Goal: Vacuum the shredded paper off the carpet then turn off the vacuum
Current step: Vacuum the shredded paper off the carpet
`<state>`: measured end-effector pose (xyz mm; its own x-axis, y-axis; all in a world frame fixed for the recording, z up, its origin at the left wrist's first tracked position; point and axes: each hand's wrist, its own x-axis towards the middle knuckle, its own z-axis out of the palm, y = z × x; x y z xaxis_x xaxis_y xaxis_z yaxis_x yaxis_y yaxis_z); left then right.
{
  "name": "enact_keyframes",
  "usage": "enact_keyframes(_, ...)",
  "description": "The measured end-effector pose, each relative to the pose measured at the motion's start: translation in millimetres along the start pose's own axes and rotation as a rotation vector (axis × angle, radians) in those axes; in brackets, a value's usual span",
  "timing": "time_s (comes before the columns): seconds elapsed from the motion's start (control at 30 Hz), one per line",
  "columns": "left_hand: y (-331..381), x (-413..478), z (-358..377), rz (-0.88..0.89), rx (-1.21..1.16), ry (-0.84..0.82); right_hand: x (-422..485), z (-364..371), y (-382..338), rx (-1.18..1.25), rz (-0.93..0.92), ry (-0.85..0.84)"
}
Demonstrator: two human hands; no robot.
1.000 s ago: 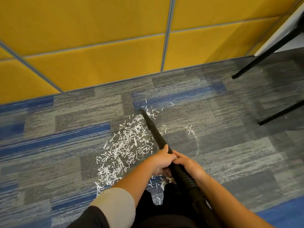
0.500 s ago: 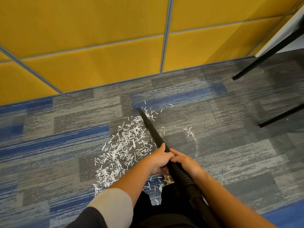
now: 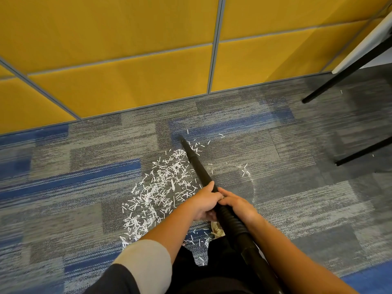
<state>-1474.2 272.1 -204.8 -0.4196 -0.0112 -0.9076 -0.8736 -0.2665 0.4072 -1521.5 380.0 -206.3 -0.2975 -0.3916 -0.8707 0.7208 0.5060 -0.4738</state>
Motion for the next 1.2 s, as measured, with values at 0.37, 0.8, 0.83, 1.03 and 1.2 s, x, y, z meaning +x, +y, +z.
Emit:
enact_keyframes(0.37,13.9,12.3,10.9,0.027,0.004,0.035,1.8,-11.7,-13.0,0.018,-0.041,0.013)
enact_keyframes(0.8,31.3,13.9,31.0,-0.024,-0.030,-0.036,4.5,-38.6,-14.2,0.030,-0.014,0.087)
enact_keyframes(0.83,32.8,13.5,33.7,-0.028,-0.021,-0.048,4.5,-41.9,-13.5,0.041,-0.015,0.093)
enact_keyframes(1.03,37.7,13.6,52.4,-0.009,0.063,-0.116,-5.4,-57.8,-5.7,0.146,-0.022,0.105)
enact_keyframes(1.2,37.4,13.1,58.4,-0.018,0.110,-0.152,-12.3,-59.7,0.4,0.189,-0.023,0.109)
